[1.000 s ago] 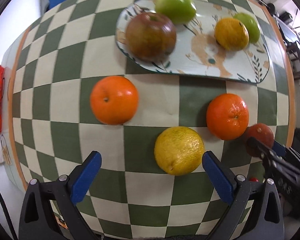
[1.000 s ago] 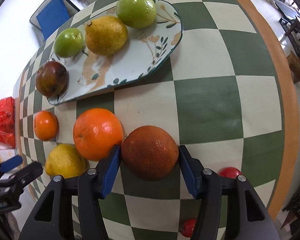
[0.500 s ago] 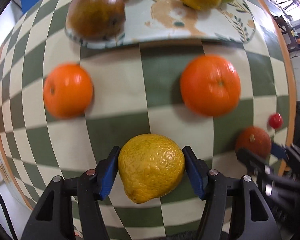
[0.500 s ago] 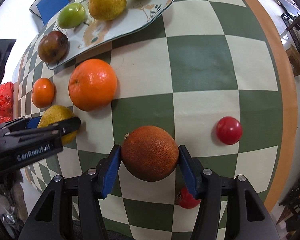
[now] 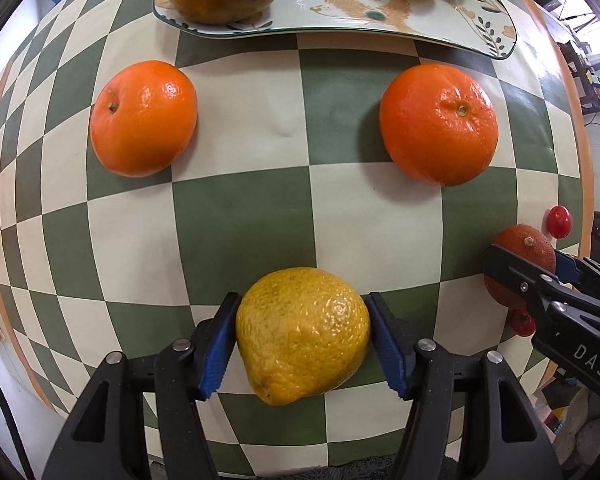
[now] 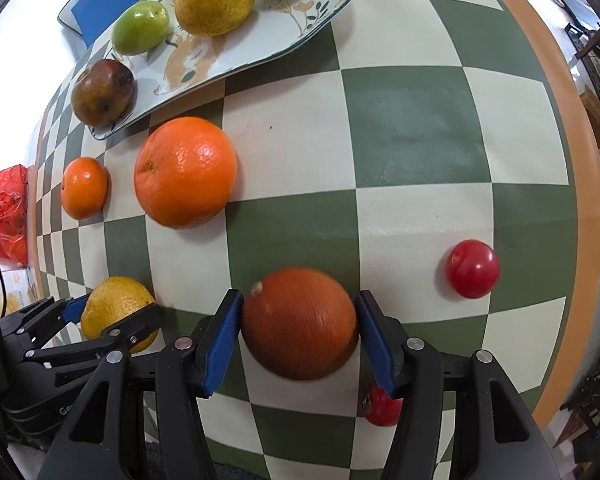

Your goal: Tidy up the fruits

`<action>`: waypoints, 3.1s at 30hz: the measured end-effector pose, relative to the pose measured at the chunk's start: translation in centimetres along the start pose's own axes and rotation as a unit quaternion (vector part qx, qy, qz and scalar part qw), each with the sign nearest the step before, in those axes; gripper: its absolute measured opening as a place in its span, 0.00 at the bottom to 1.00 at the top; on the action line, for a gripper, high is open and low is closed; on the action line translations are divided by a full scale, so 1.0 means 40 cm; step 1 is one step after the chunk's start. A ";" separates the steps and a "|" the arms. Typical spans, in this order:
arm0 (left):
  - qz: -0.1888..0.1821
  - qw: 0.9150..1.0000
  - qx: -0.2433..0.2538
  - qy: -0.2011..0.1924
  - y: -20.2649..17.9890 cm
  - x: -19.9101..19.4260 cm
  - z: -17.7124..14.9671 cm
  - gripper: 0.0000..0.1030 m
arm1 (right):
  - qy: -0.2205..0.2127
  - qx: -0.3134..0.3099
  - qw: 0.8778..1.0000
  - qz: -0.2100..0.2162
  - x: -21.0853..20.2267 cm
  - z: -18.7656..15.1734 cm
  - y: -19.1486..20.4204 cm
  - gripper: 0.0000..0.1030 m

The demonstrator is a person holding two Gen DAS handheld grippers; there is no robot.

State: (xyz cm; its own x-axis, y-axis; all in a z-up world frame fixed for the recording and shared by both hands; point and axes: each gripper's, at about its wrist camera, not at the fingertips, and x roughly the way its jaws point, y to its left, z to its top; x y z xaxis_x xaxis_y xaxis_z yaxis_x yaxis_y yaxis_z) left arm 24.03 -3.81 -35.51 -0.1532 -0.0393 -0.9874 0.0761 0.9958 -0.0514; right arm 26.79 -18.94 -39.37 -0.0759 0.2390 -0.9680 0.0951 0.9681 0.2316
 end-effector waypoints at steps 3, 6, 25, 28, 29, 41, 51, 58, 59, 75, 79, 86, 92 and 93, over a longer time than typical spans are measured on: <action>0.000 1.000 0.000 -0.001 0.007 -0.005 0.011 0.58 | 0.003 -0.001 1.000 -0.004 0.008 0.000 0.001 0.58; 0.003 1.000 0.002 -0.003 0.002 -0.013 0.010 0.58 | 0.008 0.001 1.000 -0.004 0.015 0.006 0.009 0.58; -0.084 0.993 -0.026 -0.078 0.015 -0.292 0.153 0.58 | -0.035 0.022 0.998 0.050 -0.096 0.037 0.003 0.56; -0.087 0.990 -0.030 -0.106 0.011 -0.358 0.241 0.58 | -0.069 0.033 0.994 0.074 -0.168 0.097 -0.002 0.56; -0.084 0.990 -0.030 -0.110 0.010 -0.366 0.271 0.58 | -0.079 0.037 0.993 0.082 -0.188 0.124 -0.007 0.56; -0.074 0.994 -0.060 -0.045 0.008 -0.239 0.448 0.58 | -0.089 0.042 0.993 0.065 -0.170 0.390 -0.024 0.56; -0.056 0.996 -0.047 -0.052 -0.002 -0.244 0.456 0.67 | -0.053 0.022 0.997 0.053 -0.104 0.420 -0.017 0.62; -0.030 0.994 -0.049 -0.088 0.018 -0.307 0.435 0.87 | -0.057 0.020 0.998 0.032 -0.135 0.394 -0.024 0.82; -0.019 0.994 -0.050 -0.095 0.026 -0.314 0.427 0.87 | -0.060 0.019 0.998 0.028 -0.142 0.388 -0.025 0.83; 0.047 0.985 -0.065 -0.151 0.089 -0.352 0.287 0.87 | -0.122 -0.022 0.989 -0.076 -0.243 0.284 0.047 0.91; 0.044 0.982 -0.062 -0.175 0.087 -0.393 0.241 0.87 | -0.139 -0.027 0.986 -0.086 -0.287 0.253 0.063 0.91; 0.034 0.974 -0.046 -0.221 0.067 -0.480 0.141 0.87 | -0.171 -0.036 0.981 -0.084 -0.371 0.175 0.090 0.91; 0.022 0.965 -0.035 -0.258 0.051 -0.566 0.053 0.87 | -0.209 -0.047 0.974 -0.080 -0.472 0.086 0.118 0.91; 0.022 0.965 -0.034 -0.261 0.049 -0.574 0.043 0.87 | -0.217 -0.049 0.972 -0.079 -0.492 0.068 0.124 0.91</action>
State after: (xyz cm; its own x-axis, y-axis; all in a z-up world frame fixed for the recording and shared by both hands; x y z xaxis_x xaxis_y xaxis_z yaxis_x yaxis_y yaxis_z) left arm 29.38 -1.11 -13.20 0.3662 -0.0160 -0.9304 0.0046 0.9999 -0.0154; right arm 31.44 -19.05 -19.45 0.3458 0.0528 -0.9368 0.0200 0.9978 0.0636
